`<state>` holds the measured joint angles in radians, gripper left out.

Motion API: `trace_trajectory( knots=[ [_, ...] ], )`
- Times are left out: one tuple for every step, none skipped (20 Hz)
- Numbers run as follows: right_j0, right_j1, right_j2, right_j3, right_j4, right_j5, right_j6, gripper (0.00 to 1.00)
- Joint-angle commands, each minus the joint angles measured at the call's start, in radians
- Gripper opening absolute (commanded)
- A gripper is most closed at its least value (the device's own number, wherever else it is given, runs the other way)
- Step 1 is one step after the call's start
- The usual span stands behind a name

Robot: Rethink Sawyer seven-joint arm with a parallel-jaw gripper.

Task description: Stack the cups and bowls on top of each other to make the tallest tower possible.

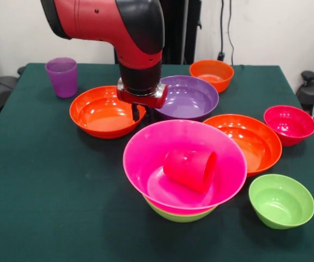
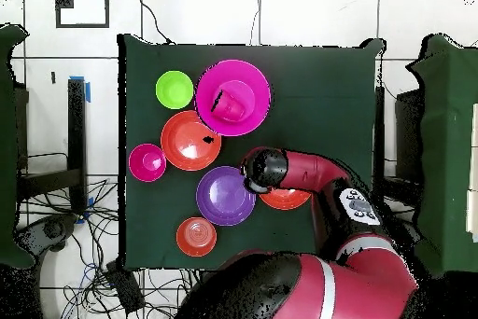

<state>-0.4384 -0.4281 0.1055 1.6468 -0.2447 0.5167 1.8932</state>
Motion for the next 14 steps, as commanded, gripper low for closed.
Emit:
trace_trajectory(
  knots=[
    [-0.007, 0.052, 0.087, 0.008, -0.043, -0.078, 0.003, 0.00],
    [-0.005, 0.052, 0.086, 0.007, -0.046, -0.077, 0.001, 0.00],
    [-0.004, 0.052, 0.085, 0.007, -0.048, -0.077, -0.002, 0.00],
    [-0.003, 0.053, 0.085, 0.008, -0.051, -0.077, -0.003, 0.00],
    [-0.003, 0.052, 0.084, 0.011, -0.052, -0.082, -0.001, 0.00],
    [-0.001, 0.052, 0.081, 0.011, -0.053, -0.082, 0.000, 0.00],
    [0.000, 0.052, 0.080, 0.012, -0.054, -0.084, 0.001, 0.00],
    [0.001, 0.051, 0.078, 0.012, -0.054, -0.088, 0.005, 0.00],
    [0.002, 0.050, 0.077, 0.011, -0.053, -0.087, 0.006, 0.00],
    [0.004, 0.050, 0.075, 0.011, -0.053, -0.090, 0.010, 0.00],
    [0.006, 0.049, 0.072, 0.011, -0.053, -0.093, 0.015, 0.00],
    [0.005, 0.048, 0.073, 0.012, -0.053, -0.093, 0.014, 0.00],
    [0.007, 0.044, 0.071, 0.012, -0.053, -0.090, 0.014, 0.00],
    [0.016, 0.032, 0.067, 0.011, -0.051, -0.071, 0.014, 0.00]
  ],
)
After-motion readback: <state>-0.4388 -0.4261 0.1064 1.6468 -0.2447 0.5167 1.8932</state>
